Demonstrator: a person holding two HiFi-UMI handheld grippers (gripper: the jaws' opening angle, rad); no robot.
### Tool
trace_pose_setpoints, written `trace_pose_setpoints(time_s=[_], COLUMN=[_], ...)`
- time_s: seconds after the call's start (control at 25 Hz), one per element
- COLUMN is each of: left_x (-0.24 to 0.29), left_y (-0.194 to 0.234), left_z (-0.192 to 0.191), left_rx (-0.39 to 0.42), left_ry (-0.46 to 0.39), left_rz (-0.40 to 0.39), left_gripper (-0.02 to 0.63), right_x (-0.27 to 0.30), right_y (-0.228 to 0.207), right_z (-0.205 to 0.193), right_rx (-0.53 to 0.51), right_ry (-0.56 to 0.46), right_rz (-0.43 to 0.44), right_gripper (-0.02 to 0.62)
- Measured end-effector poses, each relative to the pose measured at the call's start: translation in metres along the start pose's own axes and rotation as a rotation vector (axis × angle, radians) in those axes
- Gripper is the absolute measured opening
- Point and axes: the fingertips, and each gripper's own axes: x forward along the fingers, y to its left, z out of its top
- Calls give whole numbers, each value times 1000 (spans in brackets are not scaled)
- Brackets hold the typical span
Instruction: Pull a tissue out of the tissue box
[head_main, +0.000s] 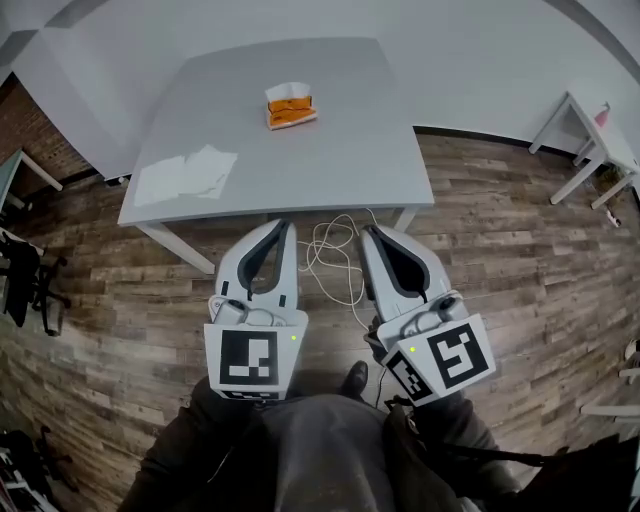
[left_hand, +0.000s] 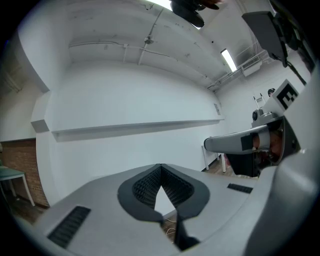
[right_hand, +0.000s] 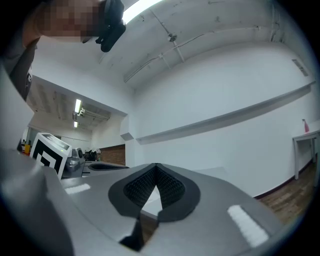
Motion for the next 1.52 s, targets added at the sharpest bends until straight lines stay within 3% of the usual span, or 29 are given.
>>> trace_pose_setpoints(time_s=[0.32, 0.56, 0.84, 1.24, 1.52], left_x=[15, 34, 91, 213, 271], left_y=[-36, -26, 39, 181, 221], left_z=[-11, -25, -48, -73, -73], left_rx=[-16, -17, -43, -87, -130], left_ry=[46, 87, 105, 55, 80], left_rz=[52, 88, 94, 20, -15], left_gripper=[0, 0, 0, 0, 0], right_x=[-30, -9, 75, 268, 342], right_y=[-49, -82, -102, -107, -129], right_z=[-2, -8, -22, -43, -39], right_rx=[60, 77, 72, 106, 73], right_ry=[2, 15, 21, 1, 39], right_rz=[66, 88, 52, 24, 6], right_gripper=[5, 5, 5, 3, 3])
